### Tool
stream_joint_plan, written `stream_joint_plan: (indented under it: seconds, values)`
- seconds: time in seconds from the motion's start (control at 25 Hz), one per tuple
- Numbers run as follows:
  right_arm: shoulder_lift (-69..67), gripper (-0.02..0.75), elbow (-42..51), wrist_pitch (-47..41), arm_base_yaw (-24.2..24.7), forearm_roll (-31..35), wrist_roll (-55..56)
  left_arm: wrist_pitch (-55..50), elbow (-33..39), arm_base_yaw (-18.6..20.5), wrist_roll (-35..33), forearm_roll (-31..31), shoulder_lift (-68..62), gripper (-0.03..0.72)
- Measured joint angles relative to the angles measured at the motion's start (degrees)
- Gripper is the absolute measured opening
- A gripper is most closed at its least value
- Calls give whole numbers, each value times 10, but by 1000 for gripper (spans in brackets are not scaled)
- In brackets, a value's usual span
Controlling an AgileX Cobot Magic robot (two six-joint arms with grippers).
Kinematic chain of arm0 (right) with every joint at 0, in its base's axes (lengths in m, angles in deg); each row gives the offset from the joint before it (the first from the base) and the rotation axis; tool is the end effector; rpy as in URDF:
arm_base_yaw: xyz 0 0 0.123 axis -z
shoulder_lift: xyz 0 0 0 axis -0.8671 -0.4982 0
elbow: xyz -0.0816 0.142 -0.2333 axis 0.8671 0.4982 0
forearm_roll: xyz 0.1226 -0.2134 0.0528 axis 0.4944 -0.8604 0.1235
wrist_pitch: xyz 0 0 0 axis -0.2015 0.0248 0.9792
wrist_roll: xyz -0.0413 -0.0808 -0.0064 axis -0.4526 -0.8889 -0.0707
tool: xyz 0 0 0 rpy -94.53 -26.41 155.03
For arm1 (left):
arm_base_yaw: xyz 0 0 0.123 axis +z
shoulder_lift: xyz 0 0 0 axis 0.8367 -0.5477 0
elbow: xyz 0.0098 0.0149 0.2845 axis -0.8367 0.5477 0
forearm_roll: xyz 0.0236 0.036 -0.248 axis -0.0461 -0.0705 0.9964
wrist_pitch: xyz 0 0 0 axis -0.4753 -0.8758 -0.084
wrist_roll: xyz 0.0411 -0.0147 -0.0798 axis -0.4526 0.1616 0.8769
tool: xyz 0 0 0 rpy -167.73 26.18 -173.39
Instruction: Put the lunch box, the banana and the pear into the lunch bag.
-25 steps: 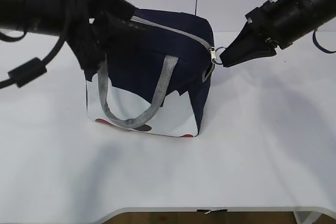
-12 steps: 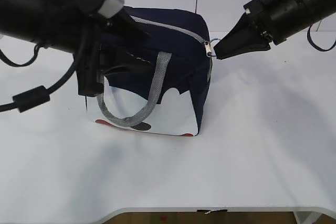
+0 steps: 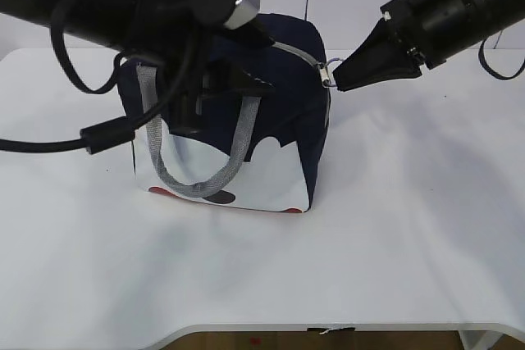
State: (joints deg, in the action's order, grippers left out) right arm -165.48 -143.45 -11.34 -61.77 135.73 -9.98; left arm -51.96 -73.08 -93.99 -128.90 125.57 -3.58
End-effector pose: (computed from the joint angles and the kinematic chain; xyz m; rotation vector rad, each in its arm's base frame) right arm 0.3644 0.0802 0.2911 -0.6632 2.3994 1.0760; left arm 0.2685 -0.2340 0.3097 1.6813 1.3380 -0.0812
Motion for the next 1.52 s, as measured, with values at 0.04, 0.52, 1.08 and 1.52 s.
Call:
stream_joint_plan:
  seconds: [0.04, 0.52, 1.08, 1.52]
  values:
    - [0, 6, 0, 0, 0, 3, 0, 0, -8, -1, 14, -11, -4, 384]
    - [0, 6, 0, 0, 0, 26, -11, -43, -38, -42, 122, -160, -32, 385]
    - [0, 6, 0, 10, 0, 36, -16, 33, -39, -43, 125, -201, -74, 385]
    - [0, 6, 0, 12, 0, 36, -16, 70, -39, -43, 125, -205, -83, 315]
